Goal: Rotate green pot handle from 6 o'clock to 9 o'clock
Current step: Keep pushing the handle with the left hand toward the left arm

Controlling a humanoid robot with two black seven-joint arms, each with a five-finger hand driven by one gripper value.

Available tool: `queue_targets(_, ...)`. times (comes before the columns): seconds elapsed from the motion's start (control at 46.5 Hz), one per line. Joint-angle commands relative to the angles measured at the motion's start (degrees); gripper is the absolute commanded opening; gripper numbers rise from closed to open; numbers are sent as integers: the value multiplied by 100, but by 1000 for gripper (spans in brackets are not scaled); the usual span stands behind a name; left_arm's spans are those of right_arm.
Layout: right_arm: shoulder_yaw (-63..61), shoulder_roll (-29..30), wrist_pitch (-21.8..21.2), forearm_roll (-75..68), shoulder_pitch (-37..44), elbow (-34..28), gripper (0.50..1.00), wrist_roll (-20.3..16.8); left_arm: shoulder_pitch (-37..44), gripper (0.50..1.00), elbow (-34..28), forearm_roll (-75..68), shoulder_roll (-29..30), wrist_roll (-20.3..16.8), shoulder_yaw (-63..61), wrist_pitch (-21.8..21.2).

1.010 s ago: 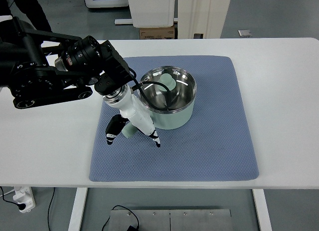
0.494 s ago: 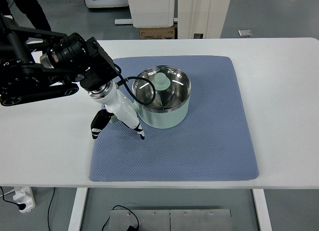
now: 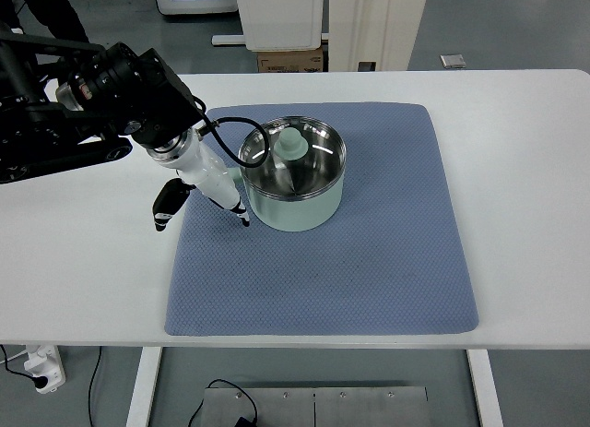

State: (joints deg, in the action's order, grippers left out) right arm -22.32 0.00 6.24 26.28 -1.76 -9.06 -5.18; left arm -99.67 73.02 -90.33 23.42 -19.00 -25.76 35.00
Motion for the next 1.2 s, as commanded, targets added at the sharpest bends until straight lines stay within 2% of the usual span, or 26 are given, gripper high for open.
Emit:
queue_targets(0.0, 0, 0, 0, 0, 0, 1, 1000, 0, 9, 1000, -51, 15, -4, 81, 1, 0)
queue_targets(0.344, 0, 0, 0, 0, 0, 1, 1000, 0, 53, 1000, -183, 59, -4, 283, 1, 0)
queue_targets(0.494, 0, 0, 0, 0, 0, 1, 1000, 0, 44, 1000, -139, 112, -4, 248, 1, 0)
queue_targets(0.752, 0, 0, 0, 0, 0, 1, 1000, 0, -61, 1000, 485, 296, 66, 81, 53, 0)
queue_targets(0.924, 0, 0, 0, 0, 0, 1, 1000, 0, -105, 1000, 942, 937, 75, 37, 106, 0)
queue_targets(1.182, 0, 0, 0, 0, 0, 1, 1000, 0, 9, 1000, 925, 2826, 93, 81, 633, 0)
